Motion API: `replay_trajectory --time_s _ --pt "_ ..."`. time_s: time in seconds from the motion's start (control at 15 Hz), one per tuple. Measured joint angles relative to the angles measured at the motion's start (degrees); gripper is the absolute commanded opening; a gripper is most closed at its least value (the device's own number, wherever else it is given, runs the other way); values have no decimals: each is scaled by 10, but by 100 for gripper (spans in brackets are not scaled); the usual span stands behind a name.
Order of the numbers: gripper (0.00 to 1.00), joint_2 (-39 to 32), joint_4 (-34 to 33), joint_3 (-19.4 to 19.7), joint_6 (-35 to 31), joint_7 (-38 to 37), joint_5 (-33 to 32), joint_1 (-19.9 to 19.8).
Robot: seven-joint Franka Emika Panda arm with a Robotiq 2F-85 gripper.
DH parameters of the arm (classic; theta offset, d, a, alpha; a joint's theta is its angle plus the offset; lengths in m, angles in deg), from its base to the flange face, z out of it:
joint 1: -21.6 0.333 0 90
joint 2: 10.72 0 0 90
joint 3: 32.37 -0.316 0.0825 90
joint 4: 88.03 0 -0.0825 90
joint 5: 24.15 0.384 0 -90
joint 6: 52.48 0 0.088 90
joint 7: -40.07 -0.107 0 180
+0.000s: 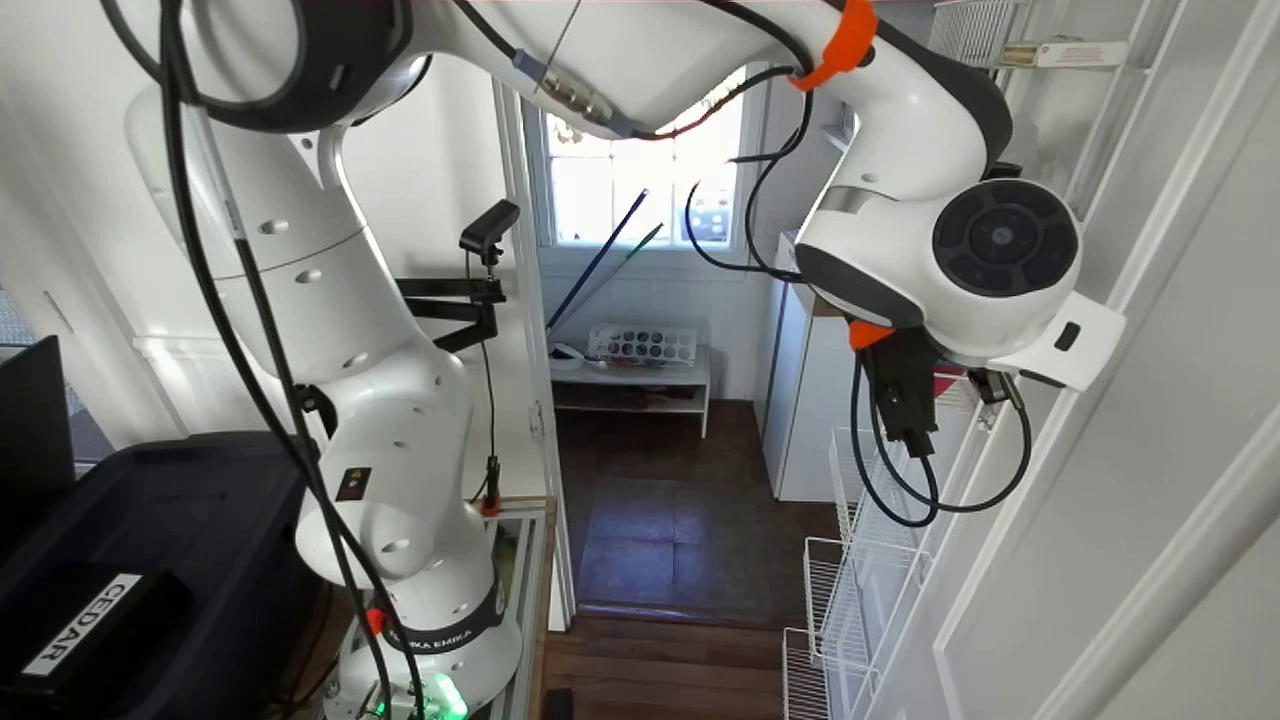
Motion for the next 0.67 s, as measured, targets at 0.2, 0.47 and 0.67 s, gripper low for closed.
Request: replay_trajectory --time_s 0.2,0.47,0.67 --pt "30 -1 0 -13 -18 -2 -11 0" --pt "53 -1 -4 -25 -21 -16 -47 0" --pt "76 -1 -7 -29 -21 -24 -70 0"
